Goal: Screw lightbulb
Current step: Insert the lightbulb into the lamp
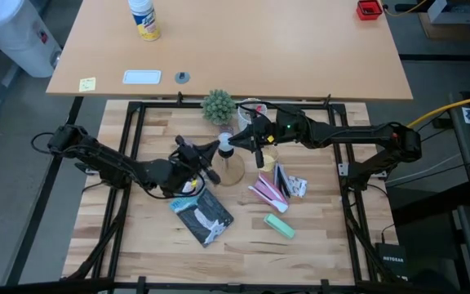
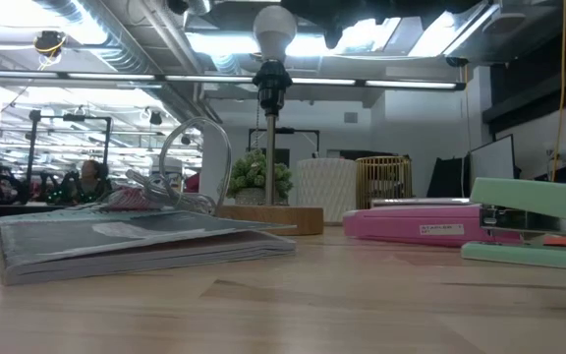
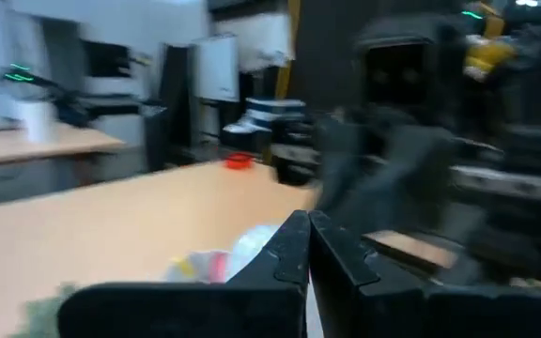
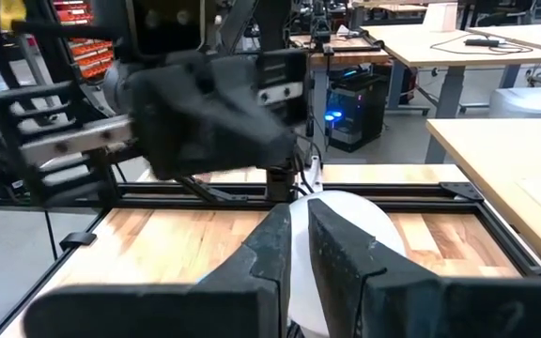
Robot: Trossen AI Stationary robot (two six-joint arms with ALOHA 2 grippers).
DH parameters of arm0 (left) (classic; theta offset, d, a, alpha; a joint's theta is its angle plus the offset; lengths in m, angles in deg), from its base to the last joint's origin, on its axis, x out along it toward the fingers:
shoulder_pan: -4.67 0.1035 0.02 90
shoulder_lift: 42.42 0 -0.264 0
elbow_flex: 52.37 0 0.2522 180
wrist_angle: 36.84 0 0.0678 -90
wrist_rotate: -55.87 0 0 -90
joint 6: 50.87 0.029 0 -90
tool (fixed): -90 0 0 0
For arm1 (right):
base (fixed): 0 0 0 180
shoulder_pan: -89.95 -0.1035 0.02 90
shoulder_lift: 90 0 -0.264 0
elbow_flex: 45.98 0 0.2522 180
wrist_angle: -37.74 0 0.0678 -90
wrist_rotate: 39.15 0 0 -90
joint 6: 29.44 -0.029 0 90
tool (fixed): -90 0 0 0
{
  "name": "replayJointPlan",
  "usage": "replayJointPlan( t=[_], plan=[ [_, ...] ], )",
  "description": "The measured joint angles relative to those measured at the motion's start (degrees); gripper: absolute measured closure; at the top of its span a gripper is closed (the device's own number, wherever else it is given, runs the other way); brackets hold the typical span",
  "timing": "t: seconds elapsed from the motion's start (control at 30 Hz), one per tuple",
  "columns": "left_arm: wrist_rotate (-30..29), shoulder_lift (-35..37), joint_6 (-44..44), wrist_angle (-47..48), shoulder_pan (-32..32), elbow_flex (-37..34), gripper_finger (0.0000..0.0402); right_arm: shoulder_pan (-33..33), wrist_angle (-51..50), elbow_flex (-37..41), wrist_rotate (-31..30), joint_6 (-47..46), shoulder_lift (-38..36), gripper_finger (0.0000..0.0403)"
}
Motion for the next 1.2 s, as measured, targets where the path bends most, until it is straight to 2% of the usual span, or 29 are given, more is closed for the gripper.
replayJointPlan(
  t=[0.1,0.47,1.2],
  plan=[
    [3.0,0.0,-3.5,2.5,0.1,0.0,0.04,0.0,0.4,0.0,0.0,0.0,0.0,0.0359],
    [3.6,0.0,-11.2,10.5,2.1,0.0,0.04,0.1,0.7,0.0,-0.4,0.0,0.0,0.0359],
    [3.3,0.0,-11.1,10.5,2.3,0.0,0.04,0.0,1.5,0.1,0.0,0.0,0.0,0.0359]
  ],
)
